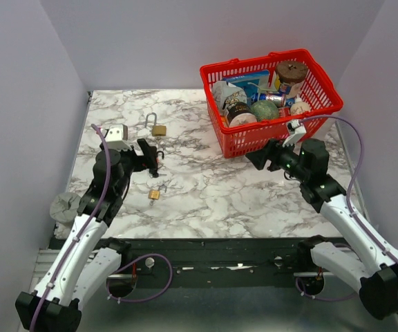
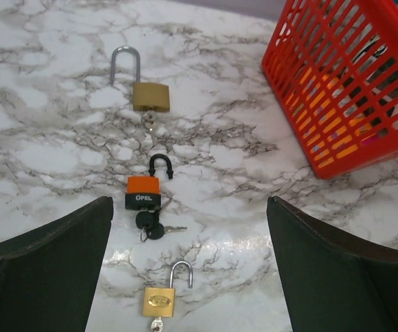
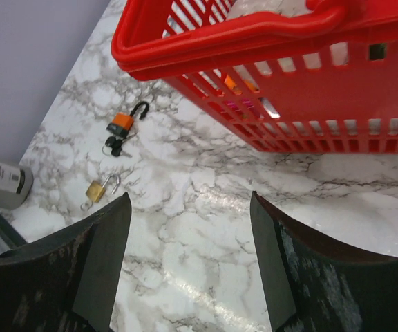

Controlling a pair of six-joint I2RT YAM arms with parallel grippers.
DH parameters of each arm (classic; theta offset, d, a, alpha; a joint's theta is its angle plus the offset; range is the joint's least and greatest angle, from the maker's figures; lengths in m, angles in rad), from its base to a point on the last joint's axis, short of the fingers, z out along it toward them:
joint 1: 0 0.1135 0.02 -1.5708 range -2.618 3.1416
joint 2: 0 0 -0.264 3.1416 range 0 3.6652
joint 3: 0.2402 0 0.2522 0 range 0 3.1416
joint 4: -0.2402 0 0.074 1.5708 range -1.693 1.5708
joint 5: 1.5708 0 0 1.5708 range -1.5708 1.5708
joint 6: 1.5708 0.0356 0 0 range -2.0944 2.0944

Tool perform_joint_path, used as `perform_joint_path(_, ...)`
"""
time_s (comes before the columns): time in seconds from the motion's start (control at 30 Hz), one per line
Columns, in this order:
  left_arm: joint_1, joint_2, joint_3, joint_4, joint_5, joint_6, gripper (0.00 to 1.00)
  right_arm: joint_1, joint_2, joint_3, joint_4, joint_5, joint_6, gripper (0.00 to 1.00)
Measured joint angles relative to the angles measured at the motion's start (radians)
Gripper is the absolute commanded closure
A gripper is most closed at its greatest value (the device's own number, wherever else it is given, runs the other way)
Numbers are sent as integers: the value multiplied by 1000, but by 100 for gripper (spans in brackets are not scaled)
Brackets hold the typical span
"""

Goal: Unlock with the key

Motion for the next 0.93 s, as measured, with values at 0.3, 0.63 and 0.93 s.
perform_joint_path(0.3, 4, -117, -37, 56, 9, -8, 1, -2, -171, -61, 15, 174, -24, 22)
perform_joint_path(0.63, 4, -142, -38, 71, 10, -24, 1, -2, -272, -108, 42, 268, -76, 22)
perform_joint_path(0.93, 4, -142, -38, 70, 9, -30, 1, -2, -270, -114, 60, 278, -83, 22)
